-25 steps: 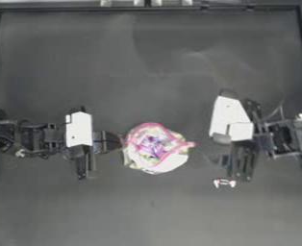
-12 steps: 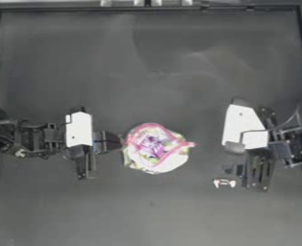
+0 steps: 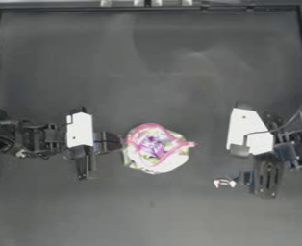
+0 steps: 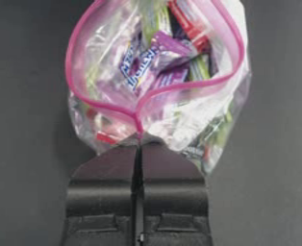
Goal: Put candy in bag
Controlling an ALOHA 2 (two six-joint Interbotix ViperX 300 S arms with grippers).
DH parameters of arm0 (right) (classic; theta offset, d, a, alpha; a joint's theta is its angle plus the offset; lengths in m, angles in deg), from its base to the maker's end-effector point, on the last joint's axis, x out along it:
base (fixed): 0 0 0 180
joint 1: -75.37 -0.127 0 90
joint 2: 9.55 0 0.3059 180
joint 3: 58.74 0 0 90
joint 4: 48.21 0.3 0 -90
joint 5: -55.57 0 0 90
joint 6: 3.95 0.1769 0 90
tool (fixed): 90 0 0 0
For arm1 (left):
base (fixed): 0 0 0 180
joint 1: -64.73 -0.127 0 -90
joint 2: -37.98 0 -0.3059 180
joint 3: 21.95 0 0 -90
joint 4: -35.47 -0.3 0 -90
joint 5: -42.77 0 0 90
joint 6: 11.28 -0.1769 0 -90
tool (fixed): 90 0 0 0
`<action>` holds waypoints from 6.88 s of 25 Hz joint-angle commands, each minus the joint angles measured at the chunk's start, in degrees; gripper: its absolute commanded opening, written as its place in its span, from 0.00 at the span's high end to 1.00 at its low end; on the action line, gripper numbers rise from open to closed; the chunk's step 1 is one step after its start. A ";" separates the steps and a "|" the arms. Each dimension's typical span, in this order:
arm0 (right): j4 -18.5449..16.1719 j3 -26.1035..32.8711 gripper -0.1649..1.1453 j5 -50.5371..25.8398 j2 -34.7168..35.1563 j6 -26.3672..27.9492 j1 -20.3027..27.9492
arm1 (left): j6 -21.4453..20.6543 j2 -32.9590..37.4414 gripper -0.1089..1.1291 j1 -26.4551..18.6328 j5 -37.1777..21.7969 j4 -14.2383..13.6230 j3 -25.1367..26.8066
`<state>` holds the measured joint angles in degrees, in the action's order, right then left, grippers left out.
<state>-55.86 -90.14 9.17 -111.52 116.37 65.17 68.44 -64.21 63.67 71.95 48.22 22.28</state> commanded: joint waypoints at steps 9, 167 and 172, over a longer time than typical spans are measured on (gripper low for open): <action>0.97 0.26 0.17 -1.14 5.54 -0.09 -3.08 | 0.09 0.88 0.84 0.09 0.35 -0.09 -0.97; -19.07 15.64 0.10 17.84 15.38 1.93 9.67 | -4.04 6.77 0.84 -0.70 -1.32 -0.09 -1.67; -18.90 13.18 0.10 20.13 12.13 2.46 9.67 | -4.31 8.53 0.84 -1.23 -2.46 -0.09 -1.41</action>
<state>-74.75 -77.04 28.33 -96.93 118.74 74.93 64.22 -58.67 62.62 69.40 48.22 21.31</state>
